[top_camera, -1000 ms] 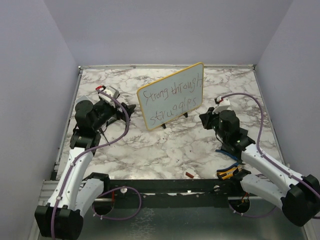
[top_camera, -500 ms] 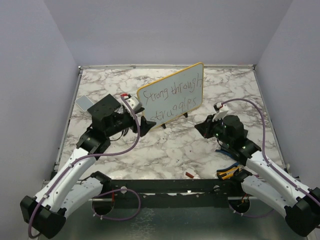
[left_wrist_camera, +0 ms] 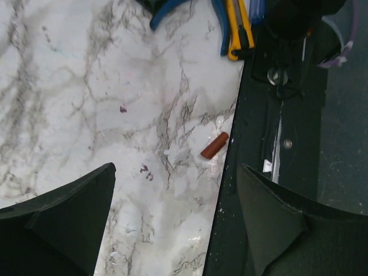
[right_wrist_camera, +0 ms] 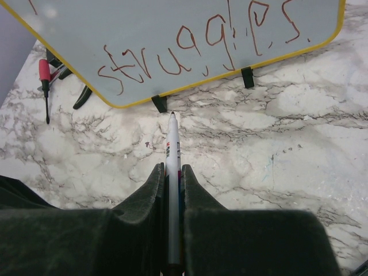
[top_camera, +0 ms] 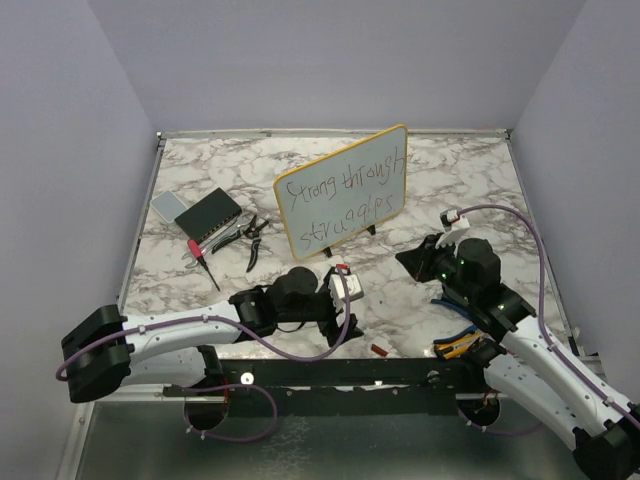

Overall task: Write a sentence on the whiteboard
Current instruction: Pick up the pen cap from the center of the board.

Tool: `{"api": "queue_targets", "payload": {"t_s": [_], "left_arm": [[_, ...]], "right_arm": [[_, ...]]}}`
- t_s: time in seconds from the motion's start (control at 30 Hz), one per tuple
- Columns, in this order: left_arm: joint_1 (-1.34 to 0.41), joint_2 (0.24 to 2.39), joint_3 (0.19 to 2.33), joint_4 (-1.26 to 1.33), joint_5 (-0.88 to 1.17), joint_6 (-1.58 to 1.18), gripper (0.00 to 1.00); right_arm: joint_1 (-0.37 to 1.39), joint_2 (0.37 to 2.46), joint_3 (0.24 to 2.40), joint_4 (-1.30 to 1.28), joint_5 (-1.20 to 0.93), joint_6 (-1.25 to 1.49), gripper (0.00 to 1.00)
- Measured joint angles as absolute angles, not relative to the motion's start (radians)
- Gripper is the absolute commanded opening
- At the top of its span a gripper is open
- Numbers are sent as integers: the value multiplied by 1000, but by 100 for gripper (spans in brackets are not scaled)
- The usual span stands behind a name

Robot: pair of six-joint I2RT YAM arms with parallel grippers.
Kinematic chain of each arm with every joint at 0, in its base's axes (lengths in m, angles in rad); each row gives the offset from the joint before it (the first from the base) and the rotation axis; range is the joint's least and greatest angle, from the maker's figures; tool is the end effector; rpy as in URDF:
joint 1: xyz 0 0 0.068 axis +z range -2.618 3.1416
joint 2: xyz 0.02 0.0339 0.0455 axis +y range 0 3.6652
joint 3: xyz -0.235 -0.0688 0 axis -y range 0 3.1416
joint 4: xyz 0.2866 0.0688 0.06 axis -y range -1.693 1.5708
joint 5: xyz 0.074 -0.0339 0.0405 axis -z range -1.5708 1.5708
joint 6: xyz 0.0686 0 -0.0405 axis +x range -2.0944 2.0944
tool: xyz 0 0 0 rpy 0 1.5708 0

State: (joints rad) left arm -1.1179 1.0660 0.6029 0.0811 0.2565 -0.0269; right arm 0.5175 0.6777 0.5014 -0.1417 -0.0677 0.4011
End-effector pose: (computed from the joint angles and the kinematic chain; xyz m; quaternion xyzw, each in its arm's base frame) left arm 0.1243 -0.2952 0.1925 0.4876 0.6653 -0.3899 0.4095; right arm 0.2279 0.1351 0.2251 -0.0669 0.8072 0.2843 0.5130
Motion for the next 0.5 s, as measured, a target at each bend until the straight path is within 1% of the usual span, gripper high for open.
{"api": "queue_targets", "payload": {"t_s": [0.13, 0.3, 0.5], "left_arm": [[-1141, 1177, 525, 222, 239, -68, 86], [-1161, 1324, 546, 322, 244, -69, 86], [-1182, 1423, 585, 383, 277, -39, 86]], "right_arm": [[517, 664, 501, -172, -67, 399, 1], [517, 607, 501, -186, -61, 400, 1], [517, 553, 501, -186, -38, 400, 1]]}}
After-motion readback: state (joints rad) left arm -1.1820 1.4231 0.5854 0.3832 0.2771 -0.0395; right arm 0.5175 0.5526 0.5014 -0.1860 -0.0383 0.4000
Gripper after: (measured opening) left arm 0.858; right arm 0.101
